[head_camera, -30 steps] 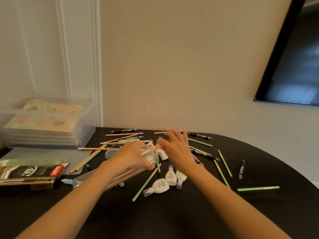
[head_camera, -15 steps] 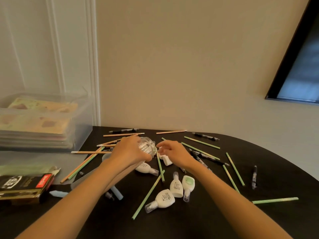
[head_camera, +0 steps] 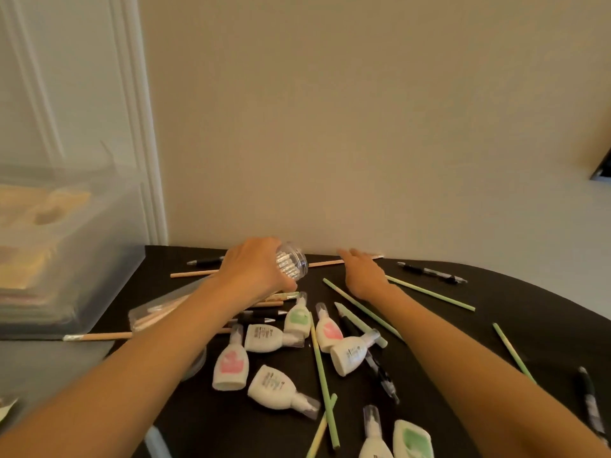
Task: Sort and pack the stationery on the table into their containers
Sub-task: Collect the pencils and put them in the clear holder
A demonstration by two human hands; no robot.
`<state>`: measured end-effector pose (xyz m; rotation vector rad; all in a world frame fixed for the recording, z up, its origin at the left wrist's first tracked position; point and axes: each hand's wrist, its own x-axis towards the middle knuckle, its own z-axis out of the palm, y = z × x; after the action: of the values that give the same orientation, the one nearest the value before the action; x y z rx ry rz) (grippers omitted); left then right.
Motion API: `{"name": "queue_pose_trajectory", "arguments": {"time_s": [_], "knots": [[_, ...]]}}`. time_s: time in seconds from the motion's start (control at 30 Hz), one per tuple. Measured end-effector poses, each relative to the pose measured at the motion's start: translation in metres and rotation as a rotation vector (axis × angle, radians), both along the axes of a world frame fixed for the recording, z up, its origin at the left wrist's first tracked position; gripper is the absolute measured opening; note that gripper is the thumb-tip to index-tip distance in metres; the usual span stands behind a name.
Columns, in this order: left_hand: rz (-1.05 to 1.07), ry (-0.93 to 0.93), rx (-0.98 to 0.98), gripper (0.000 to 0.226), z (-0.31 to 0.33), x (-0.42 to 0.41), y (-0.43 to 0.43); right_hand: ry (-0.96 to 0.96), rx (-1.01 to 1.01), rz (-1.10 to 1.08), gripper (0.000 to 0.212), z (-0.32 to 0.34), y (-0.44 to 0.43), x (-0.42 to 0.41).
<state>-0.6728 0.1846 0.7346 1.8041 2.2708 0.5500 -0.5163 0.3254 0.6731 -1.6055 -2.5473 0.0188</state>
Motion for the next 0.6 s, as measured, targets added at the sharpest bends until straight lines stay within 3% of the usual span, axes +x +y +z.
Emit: {"name": "queue_pose_trajectory", "arguments": {"time_s": [0.07, 0.17, 0.3, 0.4, 0.6], "knots": [[-0.014, 0.03, -0.003, 0.06, -0.004, -0.005, 0.01, -0.141, 0.042, 0.027, 0.056, -0.008, 0.019, -0.005], [-0.011, 0.055, 0.004, 0.059, -0.011, -0.015, 0.024, -0.304, 0.09, 0.036, 0.04, -0.016, 0.04, -0.01], [0.005, 0.08, -0.003, 0.057, -0.017, -0.023, 0.026, -0.321, 0.243, 0.132, 0.032, -0.024, 0.044, -0.012], [0.016, 0.068, 0.007, 0.056, -0.015, -0.026, 0.02, -0.268, 0.336, 0.232, 0.036, -0.027, 0.035, -0.014], [0.046, 0.036, 0.053, 0.051, 0.001, -0.027, -0.015, 0.12, 0.743, 0.361, 0.044, 0.0, -0.006, -0.017]]}}
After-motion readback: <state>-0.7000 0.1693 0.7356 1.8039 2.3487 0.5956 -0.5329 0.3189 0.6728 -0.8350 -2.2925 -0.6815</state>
